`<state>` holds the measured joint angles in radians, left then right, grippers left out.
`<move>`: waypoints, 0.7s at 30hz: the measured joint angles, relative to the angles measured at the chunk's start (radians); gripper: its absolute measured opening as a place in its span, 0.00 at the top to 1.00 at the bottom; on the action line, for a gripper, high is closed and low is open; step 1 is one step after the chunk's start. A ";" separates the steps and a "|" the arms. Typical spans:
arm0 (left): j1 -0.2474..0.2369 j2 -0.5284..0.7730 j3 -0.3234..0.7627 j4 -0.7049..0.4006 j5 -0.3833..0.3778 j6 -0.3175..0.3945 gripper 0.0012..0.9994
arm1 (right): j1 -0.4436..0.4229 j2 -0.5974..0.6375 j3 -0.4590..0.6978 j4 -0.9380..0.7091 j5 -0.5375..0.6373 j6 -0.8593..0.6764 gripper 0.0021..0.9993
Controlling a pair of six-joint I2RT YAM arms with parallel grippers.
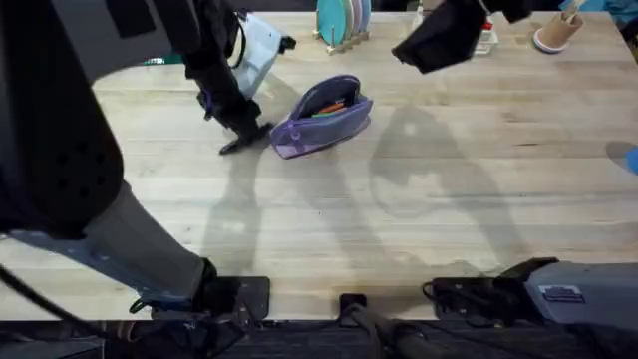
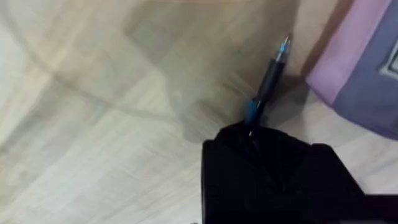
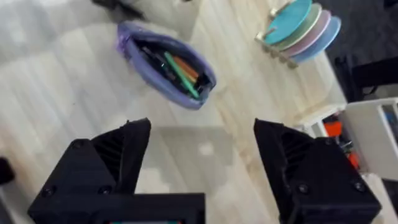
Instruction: Unzip the bag, pick up the pens from the table one at a time and place them inside, then zip the bag closed.
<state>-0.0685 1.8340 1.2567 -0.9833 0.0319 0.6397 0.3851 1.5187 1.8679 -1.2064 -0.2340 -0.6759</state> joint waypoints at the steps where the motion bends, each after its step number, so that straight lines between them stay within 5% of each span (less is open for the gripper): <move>1: 0.000 0.010 0.029 -0.012 0.000 -0.001 0.96 | 0.000 -0.002 0.000 -0.014 0.000 0.001 0.00; 15: -0.003 0.018 0.423 -0.209 0.083 -0.089 0.96 | 0.000 -0.019 0.000 -0.077 0.000 0.049 0.00; 21: -0.053 0.018 0.508 -0.229 0.168 -0.150 0.96 | 0.000 -0.062 0.000 -0.105 0.000 0.052 0.00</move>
<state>-0.1211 1.8519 1.7643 -1.2127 0.2001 0.4896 0.3851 1.4569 1.8679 -1.3111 -0.2337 -0.6238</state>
